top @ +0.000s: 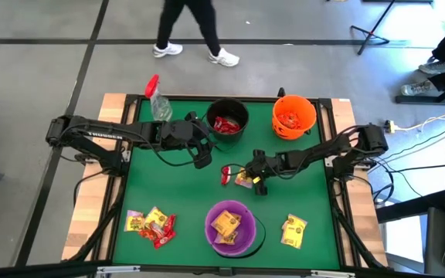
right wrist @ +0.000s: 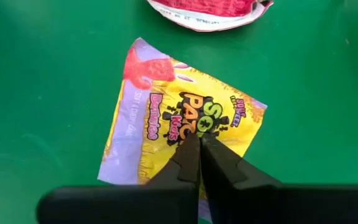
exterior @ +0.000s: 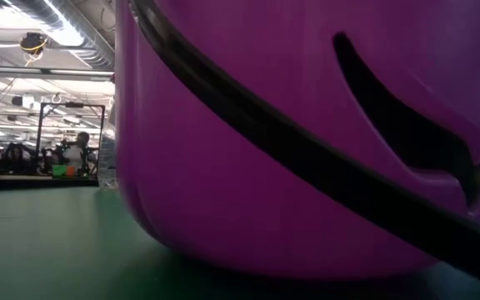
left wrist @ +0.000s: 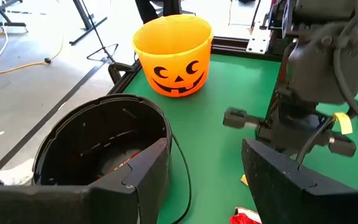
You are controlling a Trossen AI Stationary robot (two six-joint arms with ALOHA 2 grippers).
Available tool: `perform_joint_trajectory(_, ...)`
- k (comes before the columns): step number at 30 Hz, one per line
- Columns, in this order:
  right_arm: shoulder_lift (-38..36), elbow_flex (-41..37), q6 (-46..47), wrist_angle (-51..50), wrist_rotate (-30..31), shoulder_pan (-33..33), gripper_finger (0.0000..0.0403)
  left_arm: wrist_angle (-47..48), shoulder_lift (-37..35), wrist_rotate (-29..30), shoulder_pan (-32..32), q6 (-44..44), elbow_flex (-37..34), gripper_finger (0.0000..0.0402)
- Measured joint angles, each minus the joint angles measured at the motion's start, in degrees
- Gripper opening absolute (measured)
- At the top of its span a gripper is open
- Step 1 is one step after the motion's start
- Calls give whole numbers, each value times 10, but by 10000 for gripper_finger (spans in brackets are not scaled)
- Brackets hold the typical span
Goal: Organize candy in baskets
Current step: Put the yellow candy pack into the purple bucket
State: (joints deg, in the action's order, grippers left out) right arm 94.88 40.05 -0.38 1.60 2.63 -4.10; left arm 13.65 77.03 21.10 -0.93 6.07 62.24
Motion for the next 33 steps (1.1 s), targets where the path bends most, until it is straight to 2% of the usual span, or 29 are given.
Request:
perform_joint_trajectory(9, -67, 32, -1, -90, 13, 0, 4, 8, 0, 2, 0, 0, 0, 192)
perform_joint_trajectory(14, -127, 35, -1, -98, 9, 0, 3, 7, 0, 2, 0, -2, 0, 192)
perform_joint_trajectory(17, -170, 35, 0, -94, -31, 0, 2, 4, 0, 2, 0, -2, 0, 192)
perform_joint_trajectory(21, -221, 35, 2, -60, -120, 0, 4, -6, 0, 3, 0, -2, 0, 192)
perform_joint_trajectory(25, -234, 35, 6, 8, -209, -18, 4, -10, 0, 7, -1, -2, 0, 192)
perform_joint_trajectory(28, -227, 35, 1, 51, -225, -46, 3, -10, 0, 8, -1, -2, 0, 192)
perform_joint_trajectory(33, -196, 35, -1, 103, -213, -84, 3, -11, 0, 8, -1, -2, 0, 192)
